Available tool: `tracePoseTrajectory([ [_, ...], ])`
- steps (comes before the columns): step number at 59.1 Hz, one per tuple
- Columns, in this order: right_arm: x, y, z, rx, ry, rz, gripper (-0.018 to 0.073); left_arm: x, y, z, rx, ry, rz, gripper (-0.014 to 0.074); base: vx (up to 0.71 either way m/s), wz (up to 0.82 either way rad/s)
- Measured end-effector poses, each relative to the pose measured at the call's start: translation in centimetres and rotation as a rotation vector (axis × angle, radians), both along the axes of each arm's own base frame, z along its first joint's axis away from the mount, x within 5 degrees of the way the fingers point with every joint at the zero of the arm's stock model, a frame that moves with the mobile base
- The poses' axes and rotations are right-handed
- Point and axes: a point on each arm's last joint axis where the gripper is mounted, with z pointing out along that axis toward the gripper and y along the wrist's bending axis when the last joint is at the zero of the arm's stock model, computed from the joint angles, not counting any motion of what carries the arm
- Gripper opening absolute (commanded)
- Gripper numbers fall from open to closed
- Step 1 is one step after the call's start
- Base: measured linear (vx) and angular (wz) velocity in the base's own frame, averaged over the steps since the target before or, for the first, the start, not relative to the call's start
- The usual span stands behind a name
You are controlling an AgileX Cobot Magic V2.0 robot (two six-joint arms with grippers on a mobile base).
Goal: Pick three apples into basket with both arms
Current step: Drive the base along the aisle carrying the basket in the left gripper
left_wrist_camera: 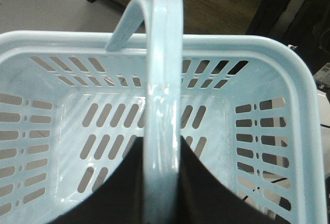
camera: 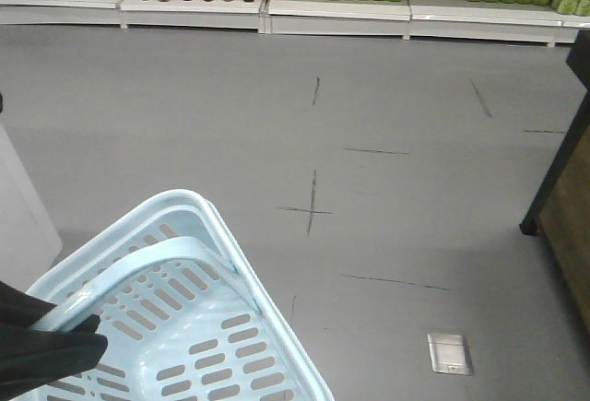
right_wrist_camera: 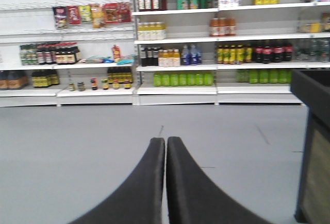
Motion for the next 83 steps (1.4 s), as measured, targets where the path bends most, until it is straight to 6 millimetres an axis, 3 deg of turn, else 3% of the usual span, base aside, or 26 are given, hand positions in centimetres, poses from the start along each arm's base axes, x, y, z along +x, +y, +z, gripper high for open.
tracePoseTrajectory([
  [83, 0.0, 0.0, 0.0, 0.0, 0.0, 0.0, -0.0005, 0.0, 0.0, 0.0, 0.0, 0.0, 0.0, -0.0006, 0.12, 0.19],
])
